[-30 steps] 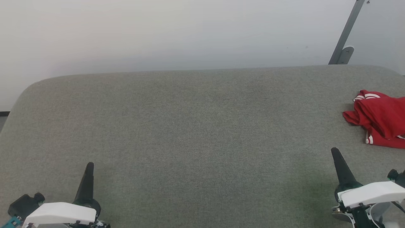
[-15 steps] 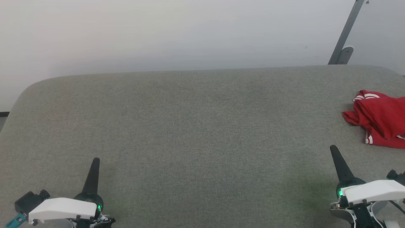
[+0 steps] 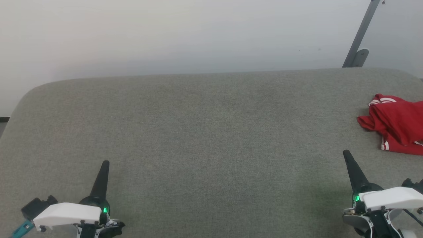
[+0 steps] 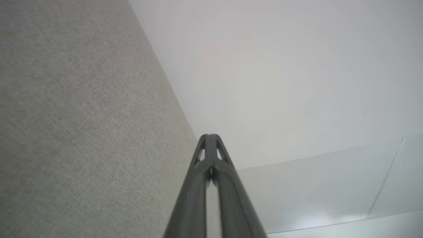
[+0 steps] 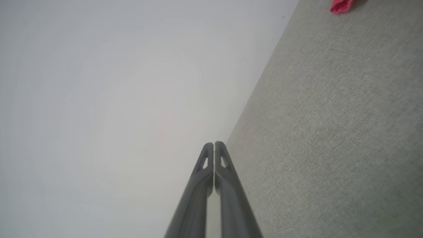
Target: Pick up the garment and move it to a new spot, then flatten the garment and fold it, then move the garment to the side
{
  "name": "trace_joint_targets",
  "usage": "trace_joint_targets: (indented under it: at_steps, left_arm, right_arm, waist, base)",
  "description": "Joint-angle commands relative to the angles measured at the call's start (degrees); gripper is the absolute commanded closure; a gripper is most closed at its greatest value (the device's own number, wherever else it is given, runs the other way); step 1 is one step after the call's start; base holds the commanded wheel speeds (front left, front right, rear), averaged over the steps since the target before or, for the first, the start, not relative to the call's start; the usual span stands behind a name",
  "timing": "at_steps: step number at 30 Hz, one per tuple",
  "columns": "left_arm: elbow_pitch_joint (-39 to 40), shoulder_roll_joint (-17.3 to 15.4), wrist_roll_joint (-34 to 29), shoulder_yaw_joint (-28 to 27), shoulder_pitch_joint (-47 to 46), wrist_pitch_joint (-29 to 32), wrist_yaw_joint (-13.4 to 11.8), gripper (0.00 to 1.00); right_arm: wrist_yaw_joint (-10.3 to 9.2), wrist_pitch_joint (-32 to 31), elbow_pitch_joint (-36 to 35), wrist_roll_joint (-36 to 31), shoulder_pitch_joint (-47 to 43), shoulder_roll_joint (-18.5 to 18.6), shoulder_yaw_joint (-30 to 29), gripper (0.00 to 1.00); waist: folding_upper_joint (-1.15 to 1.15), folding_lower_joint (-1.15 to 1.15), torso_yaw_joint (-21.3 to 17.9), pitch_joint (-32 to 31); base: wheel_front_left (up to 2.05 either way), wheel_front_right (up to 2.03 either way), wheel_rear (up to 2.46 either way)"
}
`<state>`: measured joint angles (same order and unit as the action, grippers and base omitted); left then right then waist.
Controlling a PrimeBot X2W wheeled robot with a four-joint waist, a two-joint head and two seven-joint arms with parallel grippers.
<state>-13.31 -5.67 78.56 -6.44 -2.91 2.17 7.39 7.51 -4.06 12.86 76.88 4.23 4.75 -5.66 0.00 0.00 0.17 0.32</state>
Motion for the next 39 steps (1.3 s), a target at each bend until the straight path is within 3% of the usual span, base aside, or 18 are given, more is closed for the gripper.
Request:
trace_joint_targets:
  at_steps: [1, 39]
  left_arm:
    - [0.1, 0.0, 1.4, -0.2, -1.4, 0.5, 0.1, 1.0]
    - [-0.8, 3.0, 13.8, -0.2, -3.6, 4.6, 0.2, 1.0]
  right_arm:
    - [-0.01, -0.3, -0.2, 1.5, 1.0, -0.2, -0.1, 1.0]
    - [-0.02, -2.6, 1.3, 15.6, 2.2, -2.1, -1.0, 1.0]
  waist:
    - [0.0, 0.0, 0.0, 0.0]
    - [0.0, 0.0, -0.2, -0.1]
  base:
    - [0.0, 0.0, 0.0]
    - [0.0, 0.0, 0.0]
